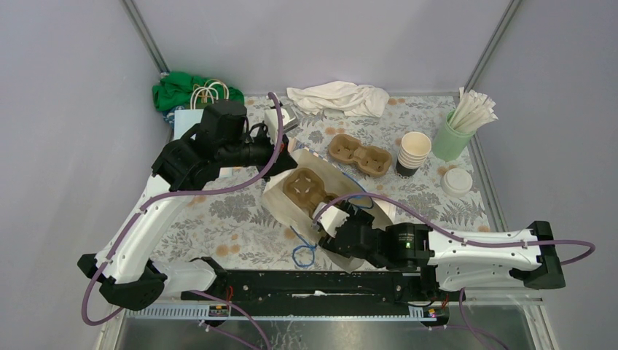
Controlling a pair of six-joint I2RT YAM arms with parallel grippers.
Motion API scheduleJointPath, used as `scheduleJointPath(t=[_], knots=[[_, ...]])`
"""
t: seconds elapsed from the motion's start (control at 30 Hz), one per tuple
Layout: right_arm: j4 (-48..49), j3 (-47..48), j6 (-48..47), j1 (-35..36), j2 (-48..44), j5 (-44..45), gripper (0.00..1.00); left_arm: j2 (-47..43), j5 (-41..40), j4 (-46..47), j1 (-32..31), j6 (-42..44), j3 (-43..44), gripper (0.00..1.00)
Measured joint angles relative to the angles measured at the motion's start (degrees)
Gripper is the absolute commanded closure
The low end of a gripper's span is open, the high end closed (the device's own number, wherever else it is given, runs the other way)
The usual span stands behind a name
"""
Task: Pack the takeout coffee
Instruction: Place the coffee cup on the cup tray.
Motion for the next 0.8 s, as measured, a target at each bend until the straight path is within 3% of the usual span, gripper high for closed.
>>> scheduleJointPath(t=[0.8], knots=[[8.4,-1.5,-3.5,0.1,7.3,4.8,0.76,-0.1,3.8,-0.7,0.0,1.3,-1.6,1.0]])
